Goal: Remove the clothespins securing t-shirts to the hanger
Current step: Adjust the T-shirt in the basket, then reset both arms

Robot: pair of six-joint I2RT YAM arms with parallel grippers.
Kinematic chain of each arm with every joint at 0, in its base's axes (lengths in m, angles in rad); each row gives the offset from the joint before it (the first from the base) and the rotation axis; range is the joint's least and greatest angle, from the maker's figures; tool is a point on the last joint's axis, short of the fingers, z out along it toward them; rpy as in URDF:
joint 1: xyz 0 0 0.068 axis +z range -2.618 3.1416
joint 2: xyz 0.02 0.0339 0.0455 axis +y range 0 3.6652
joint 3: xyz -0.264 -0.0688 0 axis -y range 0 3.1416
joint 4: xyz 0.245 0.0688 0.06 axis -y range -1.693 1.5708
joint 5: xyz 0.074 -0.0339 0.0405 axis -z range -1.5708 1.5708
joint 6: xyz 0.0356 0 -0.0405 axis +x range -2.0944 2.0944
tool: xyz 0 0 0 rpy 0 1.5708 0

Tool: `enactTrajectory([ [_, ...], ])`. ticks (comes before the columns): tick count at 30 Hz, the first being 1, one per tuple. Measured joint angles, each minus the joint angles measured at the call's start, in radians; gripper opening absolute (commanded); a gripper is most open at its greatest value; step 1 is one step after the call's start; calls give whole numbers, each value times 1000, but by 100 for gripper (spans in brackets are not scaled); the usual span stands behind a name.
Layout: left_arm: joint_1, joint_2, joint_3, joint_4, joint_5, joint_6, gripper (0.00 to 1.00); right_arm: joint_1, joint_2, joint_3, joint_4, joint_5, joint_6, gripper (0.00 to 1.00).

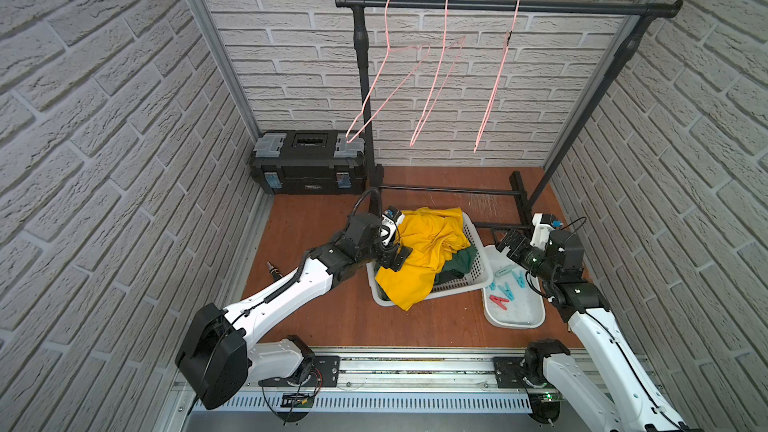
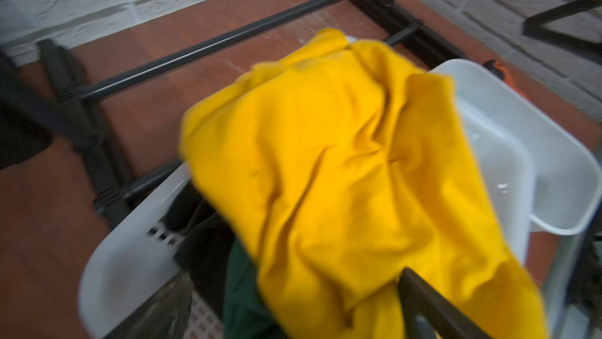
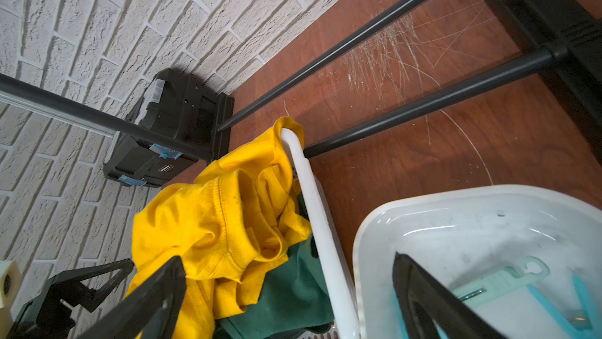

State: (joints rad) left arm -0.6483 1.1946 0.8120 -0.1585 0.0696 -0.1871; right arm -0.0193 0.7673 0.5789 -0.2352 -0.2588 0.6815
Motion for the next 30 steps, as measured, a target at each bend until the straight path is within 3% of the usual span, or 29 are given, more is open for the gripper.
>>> enactTrajectory([
  [6,192,-141,-174,104,-149,-54,98,-19,41,-48,69,81,-49,100],
  [14,493,-228,-442,393,-425,-139,98,-45,72,-184,280,270,-116,100],
  [19,629,-80,-500,615,-470,-121,98,-62,126,-247,447,410,-194,100],
  [25,662,172,-502,890,-449,-15,98,-82,272,-315,686,516,-290,100],
  [30,681,324,-569,1098,-388,19,98,-86,438,-366,941,526,-387,100],
])
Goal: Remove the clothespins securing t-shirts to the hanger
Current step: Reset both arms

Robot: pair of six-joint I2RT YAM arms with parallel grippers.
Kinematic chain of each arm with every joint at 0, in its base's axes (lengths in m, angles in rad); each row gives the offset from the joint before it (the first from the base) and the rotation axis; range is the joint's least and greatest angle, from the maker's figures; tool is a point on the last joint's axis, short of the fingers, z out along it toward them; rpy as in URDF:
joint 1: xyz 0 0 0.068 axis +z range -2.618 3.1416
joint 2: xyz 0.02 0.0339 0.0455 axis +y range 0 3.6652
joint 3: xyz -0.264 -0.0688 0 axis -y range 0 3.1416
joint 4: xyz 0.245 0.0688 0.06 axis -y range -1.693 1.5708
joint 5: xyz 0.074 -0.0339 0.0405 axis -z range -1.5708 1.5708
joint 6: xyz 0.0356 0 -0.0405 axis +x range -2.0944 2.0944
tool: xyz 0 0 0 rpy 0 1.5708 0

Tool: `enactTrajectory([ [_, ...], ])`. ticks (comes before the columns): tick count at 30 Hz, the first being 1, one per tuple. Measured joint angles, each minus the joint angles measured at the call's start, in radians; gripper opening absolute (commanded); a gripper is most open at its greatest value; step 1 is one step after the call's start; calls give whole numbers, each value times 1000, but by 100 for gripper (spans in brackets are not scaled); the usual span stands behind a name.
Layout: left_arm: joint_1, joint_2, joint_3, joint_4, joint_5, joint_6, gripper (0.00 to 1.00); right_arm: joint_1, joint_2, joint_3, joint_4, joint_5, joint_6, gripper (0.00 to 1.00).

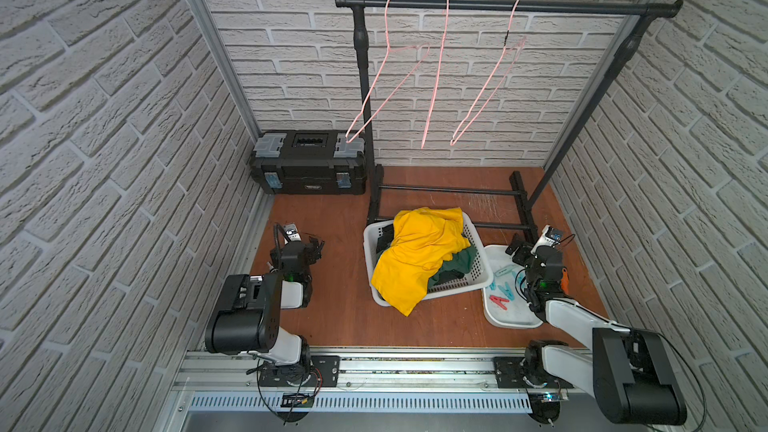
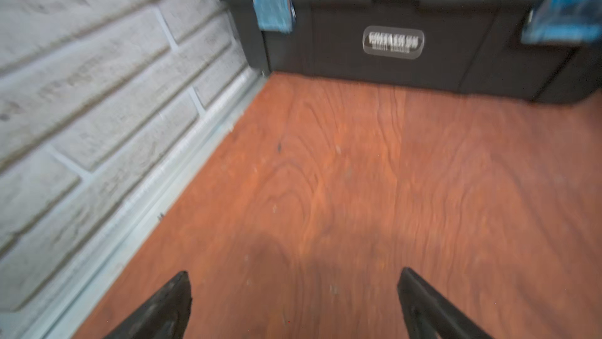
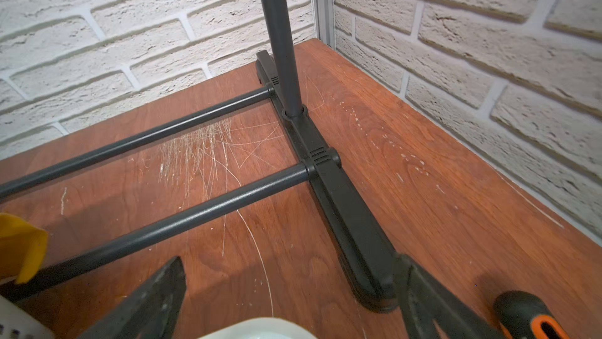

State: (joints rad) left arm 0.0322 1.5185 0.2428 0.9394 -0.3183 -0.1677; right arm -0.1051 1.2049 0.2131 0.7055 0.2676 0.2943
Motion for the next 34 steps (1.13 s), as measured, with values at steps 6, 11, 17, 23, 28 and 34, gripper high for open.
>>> enactTrajectory([
  [6,0,62,8,94,40,23,98,-2,177,0,172,-86,-87,100],
  [11,5,61,108,21,87,36,98,10,324,19,365,-184,-175,99],
  [17,12,61,126,-5,110,38,98,28,328,98,309,-245,-206,99],
  [23,12,61,126,-14,122,42,98,30,332,18,391,-233,-211,99],
  [28,13,61,126,-20,130,43,98,31,332,1,419,-209,-211,99],
  [34,13,61,126,-30,144,43,98,31,332,1,419,-199,-205,99],
])
